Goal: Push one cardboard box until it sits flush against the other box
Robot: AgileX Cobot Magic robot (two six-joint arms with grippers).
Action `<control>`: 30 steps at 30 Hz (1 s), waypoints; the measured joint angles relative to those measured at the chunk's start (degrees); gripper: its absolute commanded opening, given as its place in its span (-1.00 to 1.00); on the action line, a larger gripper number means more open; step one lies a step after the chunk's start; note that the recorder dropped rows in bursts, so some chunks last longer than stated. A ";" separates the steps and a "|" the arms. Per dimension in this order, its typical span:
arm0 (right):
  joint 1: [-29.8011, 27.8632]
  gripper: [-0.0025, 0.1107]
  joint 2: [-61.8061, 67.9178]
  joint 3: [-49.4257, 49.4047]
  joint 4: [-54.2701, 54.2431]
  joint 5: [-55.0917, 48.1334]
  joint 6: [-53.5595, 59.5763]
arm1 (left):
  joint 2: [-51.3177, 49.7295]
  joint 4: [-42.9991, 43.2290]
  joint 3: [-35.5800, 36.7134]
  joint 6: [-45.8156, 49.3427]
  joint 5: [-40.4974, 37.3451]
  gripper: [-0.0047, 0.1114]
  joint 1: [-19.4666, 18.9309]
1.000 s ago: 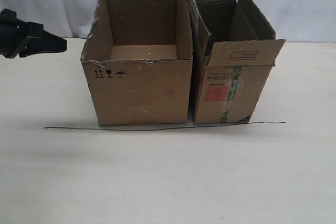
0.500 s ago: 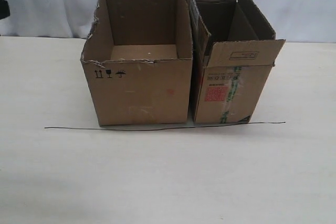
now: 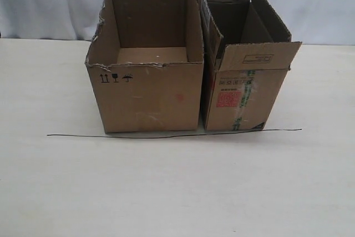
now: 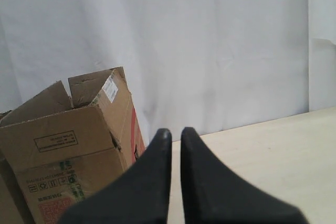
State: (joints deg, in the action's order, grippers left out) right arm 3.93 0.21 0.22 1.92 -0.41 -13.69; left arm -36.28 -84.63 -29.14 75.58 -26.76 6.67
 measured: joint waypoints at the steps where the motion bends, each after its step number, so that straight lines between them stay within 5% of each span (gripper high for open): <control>1: 0.00 -0.87 0.00 0.00 0.00 0.00 0.00 | 1.97 -0.73 1.26 0.13 0.26 -0.92 0.25; 15: 0.00 -0.87 0.00 0.00 0.00 0.00 0.00 | 26.67 -3.54 5.09 -3.18 2.58 -0.92 0.66; 30: 0.00 -0.87 0.00 0.00 0.00 0.00 0.00 | 31.04 8.13 7.78 -2.66 6.62 -0.92 0.66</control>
State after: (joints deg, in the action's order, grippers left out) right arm 3.93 0.21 0.22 1.92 -0.41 -13.69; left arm -5.24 -76.50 -21.36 72.91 -20.14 7.33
